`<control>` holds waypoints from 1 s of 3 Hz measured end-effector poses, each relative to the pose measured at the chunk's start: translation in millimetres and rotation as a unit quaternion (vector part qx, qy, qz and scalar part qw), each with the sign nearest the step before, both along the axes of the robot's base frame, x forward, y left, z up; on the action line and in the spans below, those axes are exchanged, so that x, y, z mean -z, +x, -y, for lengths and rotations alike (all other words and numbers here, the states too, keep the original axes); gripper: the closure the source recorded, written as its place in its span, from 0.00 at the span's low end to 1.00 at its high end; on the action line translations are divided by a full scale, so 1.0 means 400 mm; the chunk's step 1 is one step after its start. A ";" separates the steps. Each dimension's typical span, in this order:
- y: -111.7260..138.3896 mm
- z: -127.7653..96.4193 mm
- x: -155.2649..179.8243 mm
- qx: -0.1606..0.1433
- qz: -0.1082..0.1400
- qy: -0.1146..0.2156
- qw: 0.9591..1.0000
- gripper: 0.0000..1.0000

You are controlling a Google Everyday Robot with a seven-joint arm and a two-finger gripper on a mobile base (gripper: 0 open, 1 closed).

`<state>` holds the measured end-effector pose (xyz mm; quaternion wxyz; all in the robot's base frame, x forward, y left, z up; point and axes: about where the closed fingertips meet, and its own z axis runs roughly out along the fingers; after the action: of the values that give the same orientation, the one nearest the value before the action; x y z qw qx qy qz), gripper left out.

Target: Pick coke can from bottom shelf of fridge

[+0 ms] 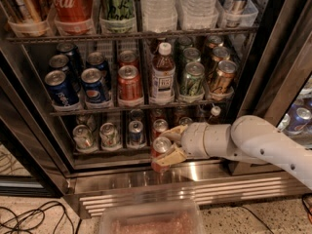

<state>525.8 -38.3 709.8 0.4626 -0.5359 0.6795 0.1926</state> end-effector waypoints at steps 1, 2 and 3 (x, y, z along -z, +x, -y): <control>-0.038 -0.020 -0.022 -0.023 -0.009 -0.001 1.000 1.00; -0.084 -0.046 -0.059 -0.050 -0.008 0.006 0.999 1.00; -0.143 -0.067 -0.092 -0.073 -0.002 0.019 0.997 1.00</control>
Offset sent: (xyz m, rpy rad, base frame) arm -0.0559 0.0287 0.0440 0.0307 0.0070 0.1624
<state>468.6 -11.6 746.7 0.4565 -0.5748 0.6354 0.2396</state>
